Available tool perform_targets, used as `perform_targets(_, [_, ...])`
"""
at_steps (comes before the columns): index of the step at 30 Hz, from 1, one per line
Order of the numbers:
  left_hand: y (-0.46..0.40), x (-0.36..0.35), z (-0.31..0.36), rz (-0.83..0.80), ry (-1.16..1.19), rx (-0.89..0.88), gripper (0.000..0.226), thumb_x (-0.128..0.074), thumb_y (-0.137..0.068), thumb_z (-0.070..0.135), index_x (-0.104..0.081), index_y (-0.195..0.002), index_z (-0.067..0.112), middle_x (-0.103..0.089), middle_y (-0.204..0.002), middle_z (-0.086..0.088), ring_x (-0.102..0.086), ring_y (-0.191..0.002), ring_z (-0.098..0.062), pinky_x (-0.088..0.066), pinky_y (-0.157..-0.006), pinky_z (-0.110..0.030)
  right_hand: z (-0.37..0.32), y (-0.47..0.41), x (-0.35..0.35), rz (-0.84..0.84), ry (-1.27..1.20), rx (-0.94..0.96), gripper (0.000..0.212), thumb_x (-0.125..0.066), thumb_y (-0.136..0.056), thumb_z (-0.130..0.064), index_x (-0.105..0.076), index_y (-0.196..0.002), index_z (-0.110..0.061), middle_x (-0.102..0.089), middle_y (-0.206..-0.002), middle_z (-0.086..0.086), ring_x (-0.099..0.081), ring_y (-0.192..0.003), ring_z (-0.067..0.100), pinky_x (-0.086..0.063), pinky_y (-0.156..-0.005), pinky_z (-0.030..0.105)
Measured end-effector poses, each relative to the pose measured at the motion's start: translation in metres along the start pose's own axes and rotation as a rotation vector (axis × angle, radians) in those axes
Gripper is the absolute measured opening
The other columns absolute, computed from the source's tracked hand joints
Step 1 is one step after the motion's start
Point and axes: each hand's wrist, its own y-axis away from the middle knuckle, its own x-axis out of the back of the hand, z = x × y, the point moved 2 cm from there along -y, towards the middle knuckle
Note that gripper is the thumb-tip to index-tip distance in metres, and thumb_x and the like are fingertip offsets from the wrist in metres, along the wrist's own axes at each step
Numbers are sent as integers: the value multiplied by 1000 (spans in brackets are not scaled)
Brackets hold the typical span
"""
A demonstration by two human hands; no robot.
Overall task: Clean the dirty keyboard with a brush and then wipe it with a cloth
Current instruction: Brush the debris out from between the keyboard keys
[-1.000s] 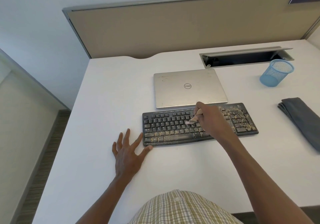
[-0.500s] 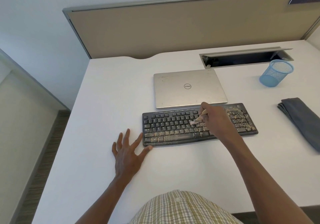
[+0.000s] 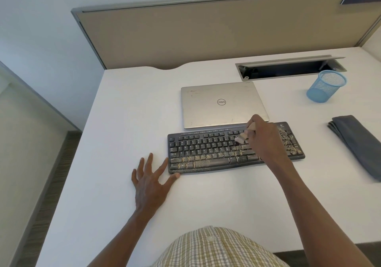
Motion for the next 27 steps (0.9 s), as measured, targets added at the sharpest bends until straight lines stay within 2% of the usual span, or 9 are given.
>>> perform_targets(2, [-1,0,0,-1,2,1,77,-30,-81,89,-48,-145,50,-20,-169,-2,-5,-156,-23,-2,-124,-49,-1,-3,-1,114,-1,-4,3,-54,-91,-6,-54,-92,-9,-59,-64,5,-51,-50,7,-32,-40,16])
perform_targets(4, [0,-1,0,-6,-4,2,77,-30,-81,89,-47,-145,50,-20,-169,-1,-5,-156,-23,-2,-124,-49,-1,-5,-9,159,-28,4,3,-55,-91,-9,-54,-93,-11,-57,-60,2,-55,-48,12,-33,-38,18])
perform_targets(8, [0,0,0,-5,6,2,77,-31,-81,89,-47,-145,50,-20,-168,-1,-6,-156,-23,-3,-125,-49,-2,4,-25,129,-39,11,2,-57,-91,-8,-57,-91,-10,-56,-59,-1,-53,-48,11,-30,-40,14])
perform_targets(12, [-1,0,-1,-3,-1,3,78,-29,-81,89,-47,-145,49,-20,-168,-2,-6,-156,-24,-2,-124,-49,1,0,-21,107,-41,4,4,-56,-89,-6,-57,-88,-9,-61,-62,7,-59,-53,21,-42,-43,27])
perform_targets(16, [0,-1,0,-6,-6,0,78,-29,-81,90,-47,-146,49,-19,-169,-1,-5,-156,-23,-2,-124,-49,-1,1,-22,151,-42,35,2,-57,-91,-8,-56,-90,-10,-60,-60,7,-59,-50,21,-45,-41,31])
perform_targets(20, [0,-2,-1,-11,-12,3,78,-28,-81,90,-46,-146,51,-19,-169,-1,-4,-156,-23,-2,-125,-49,-4,-3,-23,67,28,21,5,-54,-90,-6,-56,-87,-10,-61,-63,5,-59,-55,21,-47,-48,30])
perform_targets(23, [0,-1,-2,0,-10,-3,77,-29,-82,90,-47,-146,50,-20,-169,-1,-6,-156,-24,-3,-124,-50,-5,-6,-22,104,-14,7,5,-54,-90,-6,-56,-89,-11,-59,-62,5,-57,-52,18,-41,-44,26])
perform_targets(27, [-1,-2,-2,4,-9,-6,77,-30,-82,89,-48,-145,50,-21,-168,-2,-7,-156,-25,-4,-124,-50,-2,-4,-24,58,37,-5,5,-55,-89,-5,-56,-88,-10,-60,-64,6,-56,-54,19,-38,-45,24])
